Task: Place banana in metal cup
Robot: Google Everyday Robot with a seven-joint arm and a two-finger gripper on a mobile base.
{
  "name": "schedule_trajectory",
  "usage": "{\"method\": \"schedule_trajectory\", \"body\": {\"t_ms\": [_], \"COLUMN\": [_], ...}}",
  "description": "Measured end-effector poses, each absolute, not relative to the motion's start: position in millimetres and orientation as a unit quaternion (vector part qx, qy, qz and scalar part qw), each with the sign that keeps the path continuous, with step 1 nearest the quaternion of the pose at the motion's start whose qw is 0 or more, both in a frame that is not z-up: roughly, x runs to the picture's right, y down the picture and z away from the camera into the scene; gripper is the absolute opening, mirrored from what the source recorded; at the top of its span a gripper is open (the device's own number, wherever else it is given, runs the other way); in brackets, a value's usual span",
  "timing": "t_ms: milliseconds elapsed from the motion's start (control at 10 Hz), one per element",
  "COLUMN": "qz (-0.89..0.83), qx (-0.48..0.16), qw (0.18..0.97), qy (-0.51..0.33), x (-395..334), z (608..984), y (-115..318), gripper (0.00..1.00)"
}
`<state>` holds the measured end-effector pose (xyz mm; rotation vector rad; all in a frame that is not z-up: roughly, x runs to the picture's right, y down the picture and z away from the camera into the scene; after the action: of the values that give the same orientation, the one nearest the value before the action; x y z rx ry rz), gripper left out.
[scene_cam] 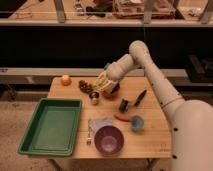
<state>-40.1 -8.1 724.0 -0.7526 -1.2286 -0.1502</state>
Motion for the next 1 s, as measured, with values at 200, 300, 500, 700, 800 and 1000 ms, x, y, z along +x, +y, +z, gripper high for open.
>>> {"method": "schedule_trajectory", "body": {"t_ms": [200, 300, 500, 700, 800, 1000], "qz": [-0.057, -0.046, -0.009, 0.045, 0.073, 0.099], "qx": [-0.361, -0.364, -0.362, -0.357, -0.354, -0.342], "qw": [0.733, 0.730, 0.725, 0.721, 0.718, 0.713], "qy": [-0.573, -0.577, -0.585, -0.592, -0.595, -0.604], "x": [-53.0, -57.0, -66.4, -73.9, -78.4, -87.3], "z": [739.0, 747.1, 763.7, 780.9, 790.4, 793.5], "y": [5.9, 11.6, 22.4, 31.0, 35.9, 32.7], "gripper": [0.00, 0.00, 0.00, 0.00, 0.00, 0.00]}}
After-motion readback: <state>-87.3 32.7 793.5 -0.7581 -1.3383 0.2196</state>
